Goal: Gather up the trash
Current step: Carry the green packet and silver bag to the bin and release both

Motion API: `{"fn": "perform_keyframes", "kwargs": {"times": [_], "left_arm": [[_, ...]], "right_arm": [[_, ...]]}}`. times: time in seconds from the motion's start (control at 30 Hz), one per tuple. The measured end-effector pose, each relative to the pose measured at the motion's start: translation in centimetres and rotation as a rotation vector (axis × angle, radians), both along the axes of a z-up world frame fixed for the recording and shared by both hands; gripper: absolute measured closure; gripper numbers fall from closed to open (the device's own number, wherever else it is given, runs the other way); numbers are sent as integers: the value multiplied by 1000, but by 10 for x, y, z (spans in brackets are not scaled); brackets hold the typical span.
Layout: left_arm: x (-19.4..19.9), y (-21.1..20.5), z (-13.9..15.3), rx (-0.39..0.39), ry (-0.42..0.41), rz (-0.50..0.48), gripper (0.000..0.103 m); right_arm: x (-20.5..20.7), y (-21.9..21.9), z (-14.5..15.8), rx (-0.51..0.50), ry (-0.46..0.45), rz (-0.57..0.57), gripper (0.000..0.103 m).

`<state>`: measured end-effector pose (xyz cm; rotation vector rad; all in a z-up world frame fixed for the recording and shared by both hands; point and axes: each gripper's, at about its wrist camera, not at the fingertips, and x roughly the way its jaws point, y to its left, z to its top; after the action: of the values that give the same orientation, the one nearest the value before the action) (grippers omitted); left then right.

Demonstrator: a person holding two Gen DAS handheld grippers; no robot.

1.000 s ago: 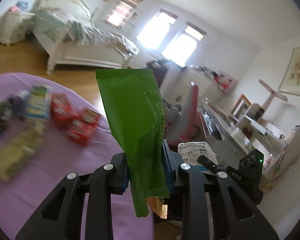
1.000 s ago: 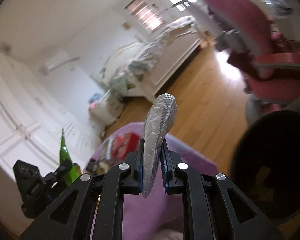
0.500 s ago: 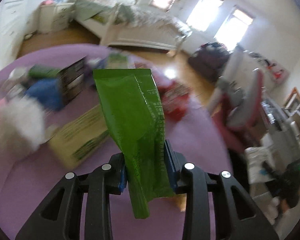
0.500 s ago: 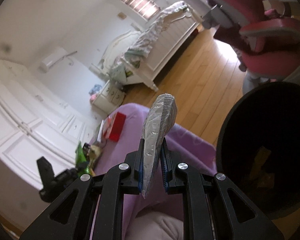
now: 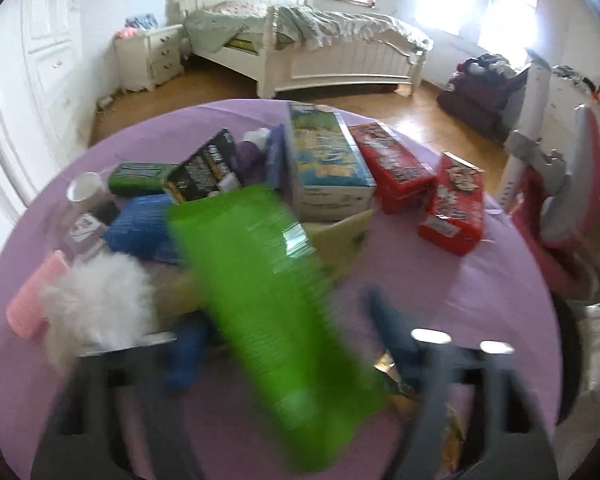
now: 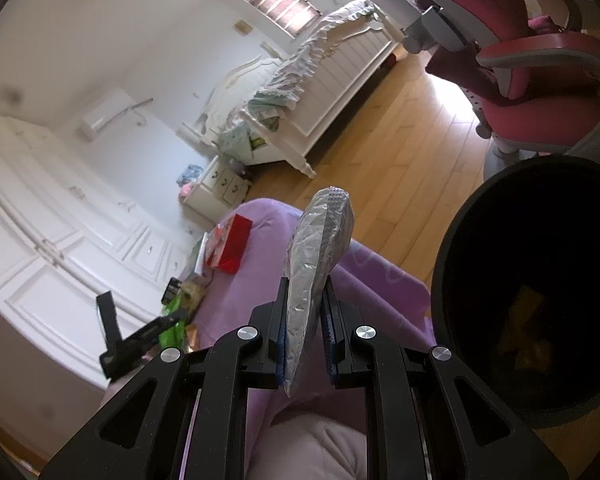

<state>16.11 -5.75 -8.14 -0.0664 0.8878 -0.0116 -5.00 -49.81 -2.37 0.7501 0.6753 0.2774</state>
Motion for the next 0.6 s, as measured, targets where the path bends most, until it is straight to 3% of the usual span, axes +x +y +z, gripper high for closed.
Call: {"fn": "perform_keyframes", "kwargs": {"times": [0.1, 0.3, 0.43, 0.6], "left_arm": [[-12, 8, 3, -3, -38, 3, 75], [-55, 12, 32, -145, -135, -102, 77], [-77, -18, 57, -236, -169, -215, 76], [-81, -94, 68, -361, -153, -423, 76]], "right_arm": [[0, 0, -1, 1, 1, 1, 88], [0, -3, 0, 9, -5, 9, 88], [-4, -15, -1, 15, -9, -20, 88], [-18, -45, -1, 7, -13, -119, 88]]}}
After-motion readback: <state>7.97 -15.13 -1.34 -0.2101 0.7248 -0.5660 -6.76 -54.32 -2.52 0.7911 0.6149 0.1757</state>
